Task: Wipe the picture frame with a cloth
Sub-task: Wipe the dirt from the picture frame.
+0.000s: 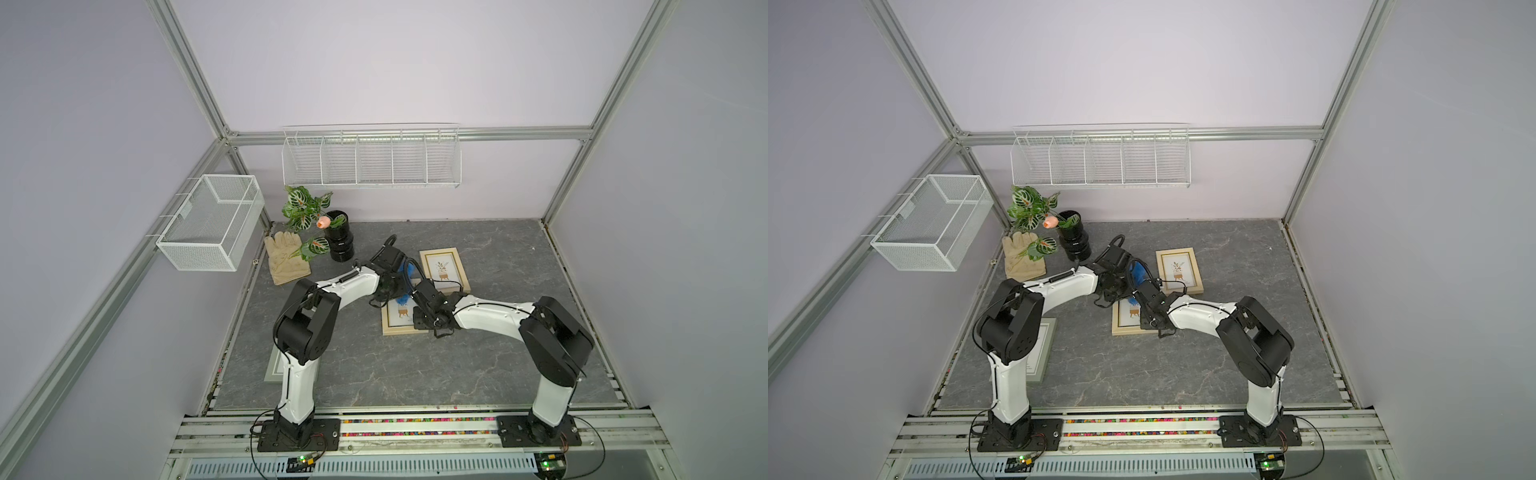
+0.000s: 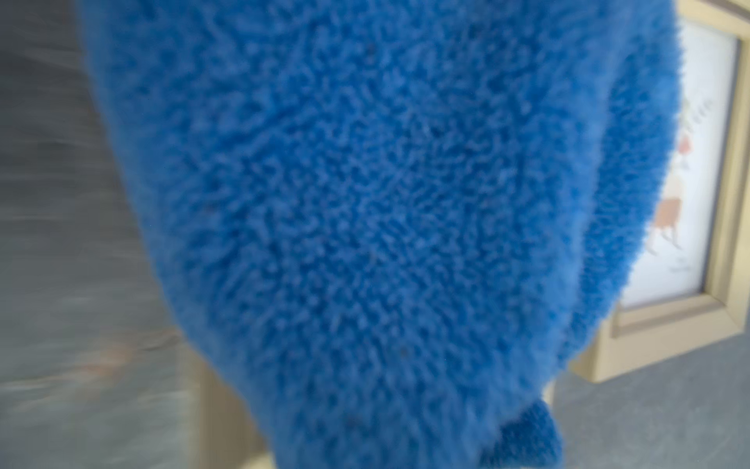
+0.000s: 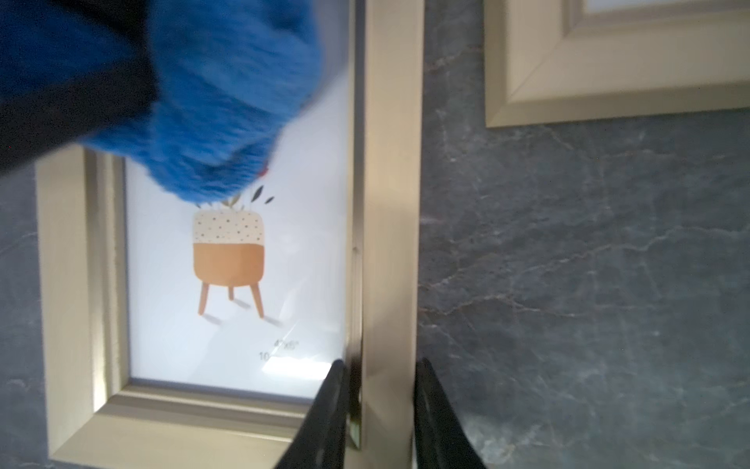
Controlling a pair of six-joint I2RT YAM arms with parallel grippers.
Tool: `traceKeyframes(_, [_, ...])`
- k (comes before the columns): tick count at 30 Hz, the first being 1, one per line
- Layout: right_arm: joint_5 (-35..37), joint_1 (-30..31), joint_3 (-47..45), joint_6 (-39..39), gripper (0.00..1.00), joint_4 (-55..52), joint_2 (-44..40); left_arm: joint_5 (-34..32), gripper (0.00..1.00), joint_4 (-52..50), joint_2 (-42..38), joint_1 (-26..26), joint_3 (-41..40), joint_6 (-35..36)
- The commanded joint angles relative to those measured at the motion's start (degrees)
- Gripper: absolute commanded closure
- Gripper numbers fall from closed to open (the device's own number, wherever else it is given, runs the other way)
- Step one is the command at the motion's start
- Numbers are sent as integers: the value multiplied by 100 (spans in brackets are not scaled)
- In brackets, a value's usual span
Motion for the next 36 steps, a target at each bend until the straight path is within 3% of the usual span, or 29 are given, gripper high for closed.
traceKeyframes(1, [23,2,-260,17,74,-704,99,-533,100,-336,-230,282,-304,150])
traceKeyframes(8, [19,2,-234,-1,74,-740,151,-523,100,-518,130,-222,315,77])
traceKeyframes(22, [-10,-51,-237,-10,74,-704,197,-391,100,-603,-2042,-546,-2444,-574])
traceKeyframes(29, [-12,-50,-176,-11,74,-749,222,-114,100,-226,-1832,-1411,-2221,-902])
traceKeyframes(32, [-10,-50,-163,-12,74,-765,219,90,100,73,-1602,-1463,-2223,-1035])
traceKeyframes(36, [13,-46,-214,-18,74,-762,178,-220,100,-252,-1812,-1221,-2380,-902])
